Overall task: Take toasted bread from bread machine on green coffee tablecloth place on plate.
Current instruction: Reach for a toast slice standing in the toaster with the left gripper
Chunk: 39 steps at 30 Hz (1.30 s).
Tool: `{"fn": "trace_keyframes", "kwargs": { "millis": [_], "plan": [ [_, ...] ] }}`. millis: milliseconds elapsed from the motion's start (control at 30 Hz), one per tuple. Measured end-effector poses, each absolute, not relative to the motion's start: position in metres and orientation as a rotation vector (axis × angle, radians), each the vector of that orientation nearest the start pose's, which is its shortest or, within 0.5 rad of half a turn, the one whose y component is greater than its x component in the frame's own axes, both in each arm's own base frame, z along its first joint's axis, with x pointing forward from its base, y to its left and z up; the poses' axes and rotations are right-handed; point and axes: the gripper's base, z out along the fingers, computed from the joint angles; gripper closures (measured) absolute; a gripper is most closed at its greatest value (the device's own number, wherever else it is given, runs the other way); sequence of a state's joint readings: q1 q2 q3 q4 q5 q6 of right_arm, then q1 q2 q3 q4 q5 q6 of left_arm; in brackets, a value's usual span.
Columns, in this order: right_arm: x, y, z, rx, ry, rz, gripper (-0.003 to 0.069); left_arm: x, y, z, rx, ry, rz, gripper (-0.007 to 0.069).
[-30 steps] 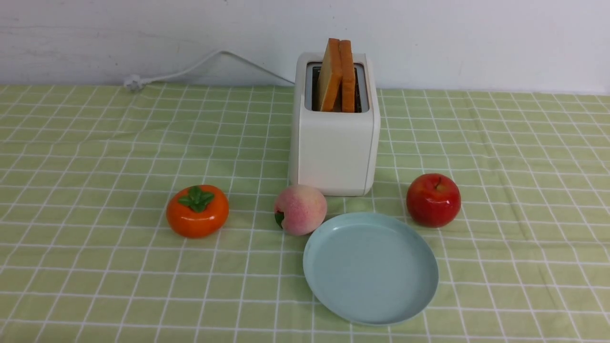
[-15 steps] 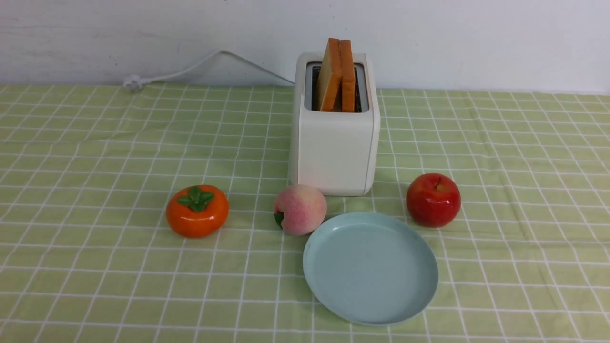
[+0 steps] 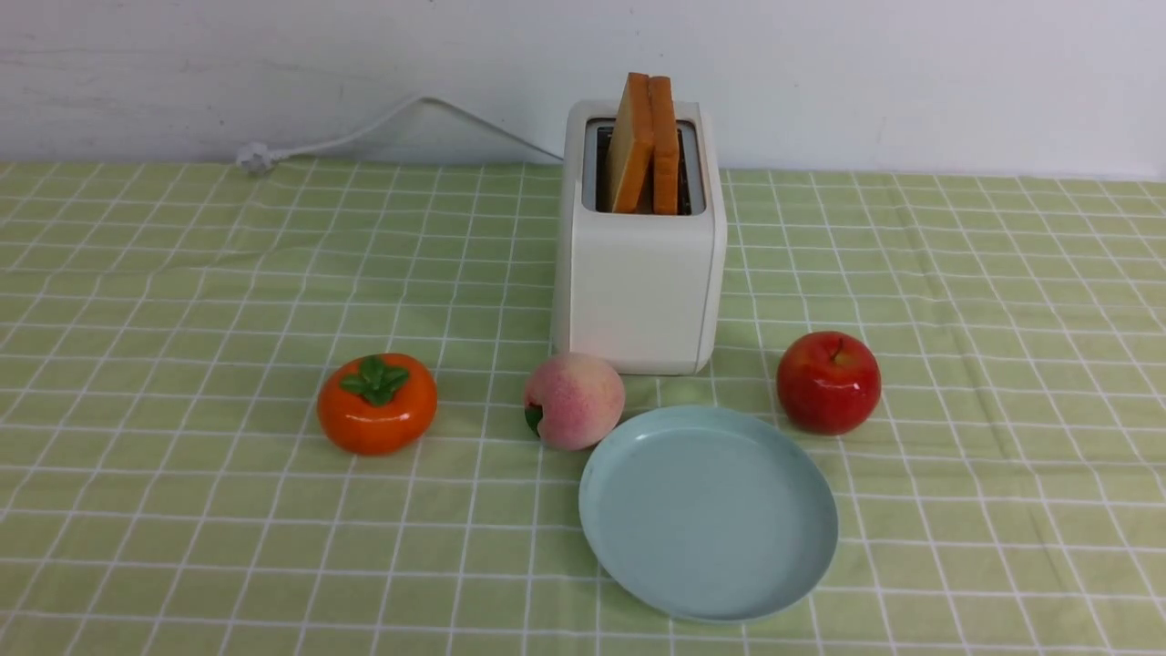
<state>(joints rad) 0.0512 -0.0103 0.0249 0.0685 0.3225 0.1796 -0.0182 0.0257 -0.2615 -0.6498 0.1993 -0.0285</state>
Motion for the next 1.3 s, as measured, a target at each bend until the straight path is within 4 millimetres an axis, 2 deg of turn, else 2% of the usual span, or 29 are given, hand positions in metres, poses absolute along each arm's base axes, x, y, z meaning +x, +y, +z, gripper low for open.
{"fn": "trace_keyframes", "kwargs": {
  "millis": [133, 167, 300, 367, 467, 500, 533, 633, 667, 767, 800, 833, 900, 933, 1000, 1033, 1067, 1100, 1167, 1233, 1267, 1300],
  "plan": [
    [0.056, 0.007, 0.186, 0.299, 1.700, 0.396, 0.0419, 0.043, -0.018, 0.310, -0.255, 1.512, -0.604, 0.0638],
    [0.056, 0.007, 0.190, 0.356, 1.642, 0.462, 0.0419, 0.051, -0.021, 0.317, -0.216, 1.601, -0.587, 0.0638],
    [0.057, 0.005, 0.200, 0.463, 1.508, 0.581, 0.0426, 0.071, -0.026, 0.328, -0.133, 1.762, -0.542, 0.0638],
    [0.056, 0.005, 0.205, 0.482, 1.502, 0.612, 0.0443, 0.080, -0.027, 0.331, -0.106, 1.790, -0.524, 0.0638],
    [0.051, 0.011, 0.232, 0.412, 1.585, 0.615, 0.0512, 0.097, -0.031, 0.334, -0.025, 1.834, -0.509, 0.0638],
    [0.049, 0.014, 0.252, 0.343, 1.627, 0.580, 0.0547, 0.103, -0.034, 0.335, 0.007, 1.851, -0.512, 0.0638],
    [0.050, 0.015, 0.259, 0.295, 1.681, 0.549, 0.0566, 0.110, -0.036, 0.337, 0.032, 1.868, -0.510, 0.0638],
    [0.053, 0.022, 0.301, 0.075, 1.839, 0.434, 0.0618, 0.134, -0.046, 0.340, 0.108, 1.921, -0.515, 0.0638],
    [0.052, 0.022, 0.305, 0.063, 1.826, 0.427, 0.0620, 0.136, -0.047, 0.340, 0.113, 1.924, -0.515, 0.0638],
    [0.064, 0.029, 0.345, -0.110, 1.967, 0.395, 0.0638, 0.169, -0.067, 0.344, 0.215, 1.955, -0.523, 0.0638],
    [0.063, 0.029, 0.347, -0.117, 1.963, 0.395, 0.0638, 0.170, -0.069, 0.345, 0.229, 1.955, -0.528, 0.0638],
    [0.068, 0.031, 0.362, -0.158, 1.977, 0.392, 0.0638, 0.183, -0.082, 0.347, 0.281, 1.946, -0.532, 0.0638],
    [0.075, 0.032, 0.374, -0.186, 2.000, 0.389, 0.0638, 0.196, -0.102, 0.349, 0.353, 1.924, -0.548, 0.0638],
    [0.075, 0.032, 0.375, -0.188, 1.994, 0.388, 0.0638, 0.198, -0.103, 0.349, 0.352, 1.923, -0.543, 0.0638],
    [0.082, 0.033, 0.385, -0.209, 2.018, 0.387, 0.0638, 0.218, -0.132, 0.351, 0.405, 1.871, -0.552, 0.0638],
    [0.083, 0.033, 0.386, -0.210, 2.017, 0.387, 0.0638, 0.219, -0.134, 0.349, 0.411, 1.880, -0.554, 0.0638],
    [0.086, 0.033, 0.387, -0.213, 2.029, 0.388, 0.0638, 0.232, -0.148, 0.350, 0.409, 1.849, -0.551, 0.0638],
    [0.086, 0.033, 0.388, -0.214, 2.032, 0.389, 0.0638, 0.236, -0.151, 0.351, 0.401, 1.835, -0.546, 0.0638],
    [0.088, 0.034, 0.387, -0.216, 2.040, 0.390, 0.0637, 0.265, -0.171, 0.345, 0.379, 1.815, -0.521, 0.0632],
    [0.088, 0.034, 0.387, -0.225, 2.042, 0.389, 0.0636, 0.287, -0.183, 0.340, 0.367, 1.813, -0.505, 0.0599],
    [0.088, 0.034, 0.387, -0.229, 2.040, 0.387, 0.0634, 0.291, -0.186, 0.339, 0.365, 1.815, -0.504, 0.0587],
    [0.088, 0.034, 0.387, -0.235, 2.039, 0.388, 0.0634, 0.307, -0.195, 0.334, 0.359, 1.821, -0.498, 0.0537]
  ]
}}
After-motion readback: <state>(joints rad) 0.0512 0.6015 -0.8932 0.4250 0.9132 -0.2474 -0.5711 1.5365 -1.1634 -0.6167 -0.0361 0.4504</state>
